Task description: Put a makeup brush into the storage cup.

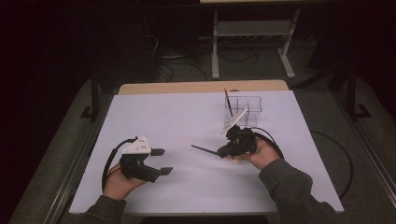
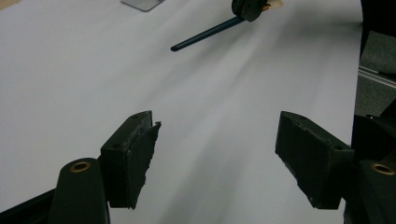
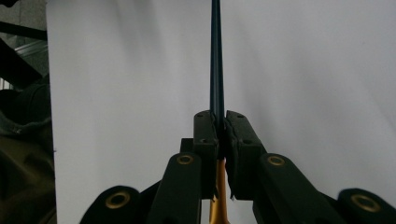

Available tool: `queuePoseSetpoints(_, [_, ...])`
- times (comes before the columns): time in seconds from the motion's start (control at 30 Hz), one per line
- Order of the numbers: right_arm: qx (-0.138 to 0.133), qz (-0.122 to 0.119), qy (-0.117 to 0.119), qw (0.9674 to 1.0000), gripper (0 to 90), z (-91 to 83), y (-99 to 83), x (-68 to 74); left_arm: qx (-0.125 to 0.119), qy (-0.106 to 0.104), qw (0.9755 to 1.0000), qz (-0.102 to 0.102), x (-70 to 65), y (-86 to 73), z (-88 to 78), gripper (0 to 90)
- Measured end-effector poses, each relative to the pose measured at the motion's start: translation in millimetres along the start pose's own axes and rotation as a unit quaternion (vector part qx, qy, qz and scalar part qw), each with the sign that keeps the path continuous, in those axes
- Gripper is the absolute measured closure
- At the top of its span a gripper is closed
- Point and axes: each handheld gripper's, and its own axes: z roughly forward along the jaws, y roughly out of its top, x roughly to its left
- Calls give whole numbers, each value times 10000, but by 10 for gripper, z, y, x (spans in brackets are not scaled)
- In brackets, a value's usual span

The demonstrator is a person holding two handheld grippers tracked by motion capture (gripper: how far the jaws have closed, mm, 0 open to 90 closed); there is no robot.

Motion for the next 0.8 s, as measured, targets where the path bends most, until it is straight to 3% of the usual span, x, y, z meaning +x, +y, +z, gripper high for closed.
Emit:
queuePoseSetpoints(0.47, [-12,-339,184,9993,826,-97,17,130,200,-272,9986,404,-64,342,2,324])
queuePoseSetpoints(0.8, [-10,-510,332,9981,825,-134,30,216,486,-511,9954,652,-106,570,64,384])
